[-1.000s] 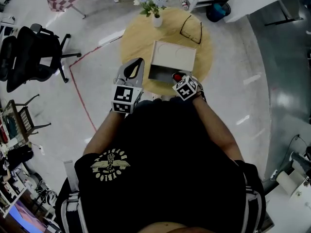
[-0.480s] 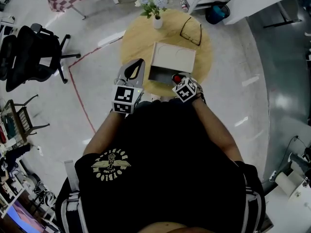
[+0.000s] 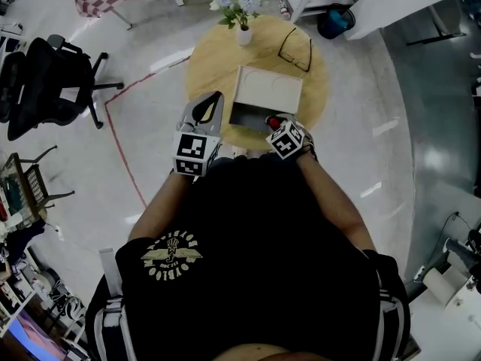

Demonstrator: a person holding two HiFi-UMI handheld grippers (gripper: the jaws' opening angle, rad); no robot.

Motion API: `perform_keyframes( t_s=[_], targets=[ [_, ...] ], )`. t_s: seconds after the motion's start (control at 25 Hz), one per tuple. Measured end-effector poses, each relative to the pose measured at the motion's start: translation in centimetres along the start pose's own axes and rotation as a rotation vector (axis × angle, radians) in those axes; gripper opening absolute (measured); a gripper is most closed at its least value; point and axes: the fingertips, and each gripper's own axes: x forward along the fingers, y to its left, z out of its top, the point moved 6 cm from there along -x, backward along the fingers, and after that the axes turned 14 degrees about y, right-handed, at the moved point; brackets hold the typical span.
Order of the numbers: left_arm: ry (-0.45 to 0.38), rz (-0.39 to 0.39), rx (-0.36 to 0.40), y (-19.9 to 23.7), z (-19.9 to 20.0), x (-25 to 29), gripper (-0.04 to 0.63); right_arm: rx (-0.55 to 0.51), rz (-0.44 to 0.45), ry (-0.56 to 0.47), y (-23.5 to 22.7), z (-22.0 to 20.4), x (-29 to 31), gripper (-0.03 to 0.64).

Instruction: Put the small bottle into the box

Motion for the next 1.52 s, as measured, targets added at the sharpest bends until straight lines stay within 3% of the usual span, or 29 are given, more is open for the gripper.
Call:
perform_keyframes(
  t_s=[0.68,1.12,1.52],
  targets=[
    [0.001,-0.012,0.009,-0.4,0.1,0.3,0.000,0.015,0.031,-0.022,-0.3,0.2,-1.6,0.138],
    [-0.008,-0.034,0.022,-0.9,0.9,0.6,0.000,0.067,0.030,-0.100,-1.9,0.2,-7.2,0.138],
    [-0.004,-0.055,0.040,-2.5,1.8,2.2,0.000,0.135,0.018,-0.127,-4.6,-2.4,-11.3,0.138]
  ],
)
